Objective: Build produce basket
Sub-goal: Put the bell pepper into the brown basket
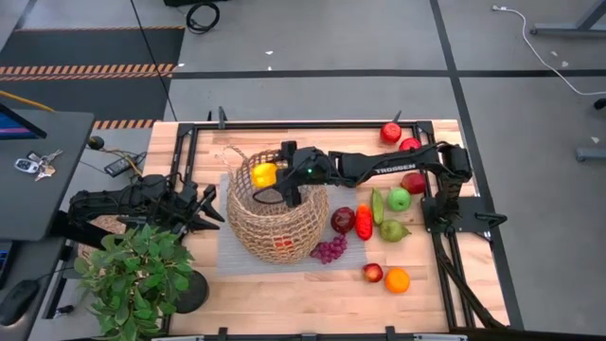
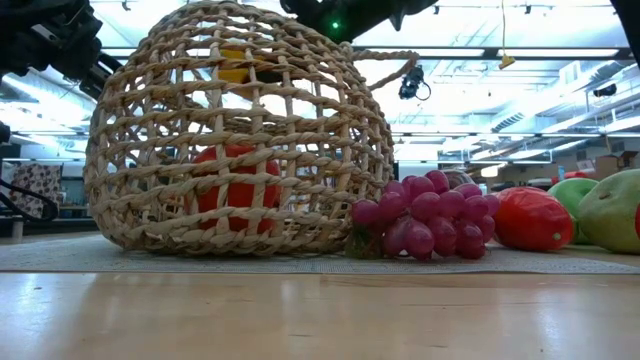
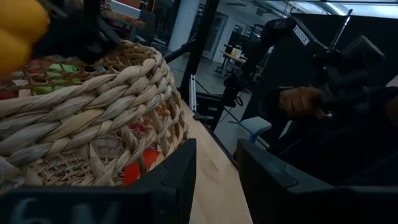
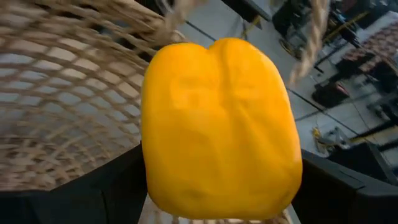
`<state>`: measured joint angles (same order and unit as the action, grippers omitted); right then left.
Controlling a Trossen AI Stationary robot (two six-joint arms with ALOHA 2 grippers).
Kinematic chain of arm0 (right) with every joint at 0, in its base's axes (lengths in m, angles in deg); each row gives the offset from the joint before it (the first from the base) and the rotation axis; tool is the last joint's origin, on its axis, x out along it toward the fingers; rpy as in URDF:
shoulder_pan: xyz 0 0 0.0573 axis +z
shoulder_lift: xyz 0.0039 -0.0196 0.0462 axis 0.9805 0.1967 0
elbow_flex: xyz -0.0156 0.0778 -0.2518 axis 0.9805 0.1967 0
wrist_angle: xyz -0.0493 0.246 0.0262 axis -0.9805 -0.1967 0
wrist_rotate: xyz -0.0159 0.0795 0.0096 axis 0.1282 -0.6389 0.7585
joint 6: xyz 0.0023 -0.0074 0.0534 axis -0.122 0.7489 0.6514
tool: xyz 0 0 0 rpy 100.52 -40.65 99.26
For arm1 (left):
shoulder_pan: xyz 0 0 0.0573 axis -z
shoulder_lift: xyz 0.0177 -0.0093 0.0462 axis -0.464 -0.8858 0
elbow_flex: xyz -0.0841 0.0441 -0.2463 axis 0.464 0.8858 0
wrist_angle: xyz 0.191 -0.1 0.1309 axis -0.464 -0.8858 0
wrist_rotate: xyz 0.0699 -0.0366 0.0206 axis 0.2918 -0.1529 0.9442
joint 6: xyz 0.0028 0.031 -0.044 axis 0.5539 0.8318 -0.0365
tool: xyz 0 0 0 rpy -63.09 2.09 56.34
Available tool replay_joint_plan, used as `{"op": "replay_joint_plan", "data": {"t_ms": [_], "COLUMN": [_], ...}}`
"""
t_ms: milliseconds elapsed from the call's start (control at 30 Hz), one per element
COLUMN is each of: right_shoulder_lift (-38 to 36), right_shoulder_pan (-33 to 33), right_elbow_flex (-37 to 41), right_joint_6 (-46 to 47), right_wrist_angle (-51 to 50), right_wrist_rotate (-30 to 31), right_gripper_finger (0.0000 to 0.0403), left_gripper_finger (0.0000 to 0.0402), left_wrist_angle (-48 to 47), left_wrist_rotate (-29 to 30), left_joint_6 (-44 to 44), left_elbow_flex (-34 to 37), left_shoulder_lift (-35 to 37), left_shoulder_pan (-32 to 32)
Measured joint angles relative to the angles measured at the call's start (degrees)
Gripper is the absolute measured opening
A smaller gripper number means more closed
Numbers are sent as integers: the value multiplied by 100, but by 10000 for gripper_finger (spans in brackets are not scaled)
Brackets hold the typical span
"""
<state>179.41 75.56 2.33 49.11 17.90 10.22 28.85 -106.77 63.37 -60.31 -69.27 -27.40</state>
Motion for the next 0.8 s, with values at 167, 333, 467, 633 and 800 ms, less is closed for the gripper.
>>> {"op": "replay_joint_plan", "data": {"t_ms": [167,333,467,633,800], "right_shoulder_lift": [117,451,731,837,837], "right_shoulder_pan": [-11,-14,7,40,23], "right_elbow_flex": [14,2,7,2,4], "right_joint_6": [61,89,64,44,-6], "right_wrist_angle": [-294,-172,-198,-279,-297], "right_wrist_rotate": [-377,-449,-564,-572,-573], "right_gripper_finger": [330,330,330,330,330], "left_gripper_finger": [121,121,121,121,121], "left_wrist_angle": [0,46,74,72,72], "left_wrist_rotate": [0,0,2,-1,0], "left_joint_6": [2,5,4,0,2], "left_elbow_flex": [-1,-2,1,1,1], "left_shoulder_lift": [0,-2,0,-2,-2], "left_shoulder_pan": [0,0,-2,0,0]}}
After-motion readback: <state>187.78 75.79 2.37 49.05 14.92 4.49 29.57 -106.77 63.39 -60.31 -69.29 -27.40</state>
